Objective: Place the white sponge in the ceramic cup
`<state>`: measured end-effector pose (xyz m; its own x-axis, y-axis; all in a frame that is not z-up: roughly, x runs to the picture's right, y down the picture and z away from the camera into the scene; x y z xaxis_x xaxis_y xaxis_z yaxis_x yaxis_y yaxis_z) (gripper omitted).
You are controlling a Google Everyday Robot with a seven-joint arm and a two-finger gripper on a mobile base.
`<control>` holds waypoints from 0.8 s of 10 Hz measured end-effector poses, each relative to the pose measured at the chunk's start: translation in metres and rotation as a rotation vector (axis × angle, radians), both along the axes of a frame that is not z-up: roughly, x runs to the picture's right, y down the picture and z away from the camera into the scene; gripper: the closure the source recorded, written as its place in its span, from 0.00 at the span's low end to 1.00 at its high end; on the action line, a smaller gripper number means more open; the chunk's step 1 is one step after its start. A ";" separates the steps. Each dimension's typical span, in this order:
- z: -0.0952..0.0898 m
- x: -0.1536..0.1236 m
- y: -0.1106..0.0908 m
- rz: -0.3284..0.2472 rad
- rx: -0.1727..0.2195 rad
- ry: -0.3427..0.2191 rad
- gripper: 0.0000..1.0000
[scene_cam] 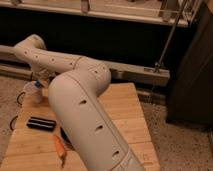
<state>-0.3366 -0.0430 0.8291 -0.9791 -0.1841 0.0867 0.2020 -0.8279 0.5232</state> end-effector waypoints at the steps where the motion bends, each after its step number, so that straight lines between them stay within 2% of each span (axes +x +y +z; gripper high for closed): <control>1: 0.001 -0.004 0.000 -0.013 0.001 -0.003 1.00; 8: 0.011 -0.027 0.010 -0.134 0.004 -0.004 1.00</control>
<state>-0.3640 -0.0334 0.8400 -0.9952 -0.0520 0.0825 0.0875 -0.8494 0.5205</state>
